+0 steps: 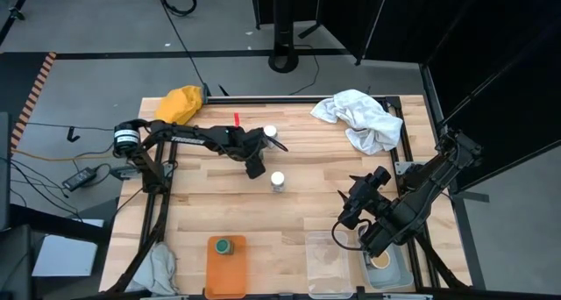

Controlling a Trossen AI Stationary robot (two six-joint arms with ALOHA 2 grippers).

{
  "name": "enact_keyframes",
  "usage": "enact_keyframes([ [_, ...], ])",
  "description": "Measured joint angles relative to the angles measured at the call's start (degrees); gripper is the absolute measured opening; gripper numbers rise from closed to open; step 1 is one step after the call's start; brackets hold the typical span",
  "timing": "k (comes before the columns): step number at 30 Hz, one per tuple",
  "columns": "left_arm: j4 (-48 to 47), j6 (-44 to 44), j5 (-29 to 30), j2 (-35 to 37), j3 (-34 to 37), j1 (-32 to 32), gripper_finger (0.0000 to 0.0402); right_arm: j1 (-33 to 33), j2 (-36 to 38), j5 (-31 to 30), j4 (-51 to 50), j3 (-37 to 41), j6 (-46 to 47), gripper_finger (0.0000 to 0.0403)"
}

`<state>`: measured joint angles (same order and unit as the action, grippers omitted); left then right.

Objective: Sort spices by type
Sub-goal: Put the green spice bottle into the orange bin

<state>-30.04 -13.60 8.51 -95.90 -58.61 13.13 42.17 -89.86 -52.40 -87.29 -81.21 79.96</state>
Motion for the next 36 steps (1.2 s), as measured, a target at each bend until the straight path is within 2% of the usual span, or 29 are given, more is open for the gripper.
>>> enact_keyframes([
  [9,-1.57,-3.37,-0.61,-0.04,-4.62,-0.63,0.0204,0.0,0.0,0.0,0.0,0.0,-0.02,0.0263],
  [15,-8.77,-3.43,-1.69,-0.01,-12.8,-1.85,0.0204,0.0,0.0,0.02,0.0,0.0,-0.07,0.0261],
  [23,-17.25,-2.95,-3.2,8.51,-23.69,-6.76,0.0204,0.0,-0.02,0.07,-0.28,0.0,-0.47,0.026],
  [29,-18.43,-8.94,-2.16,17.72,-25.42,-15.12,0.0204,0.0,-0.02,0.04,-0.55,0.0,-0.71,0.0261],
  [36,-23.46,-16.71,0.57,22.12,-25.4,-31.85,0.0204,0.0,-0.02,0.0,-0.95,0.02,-2.08,0.0258],
])
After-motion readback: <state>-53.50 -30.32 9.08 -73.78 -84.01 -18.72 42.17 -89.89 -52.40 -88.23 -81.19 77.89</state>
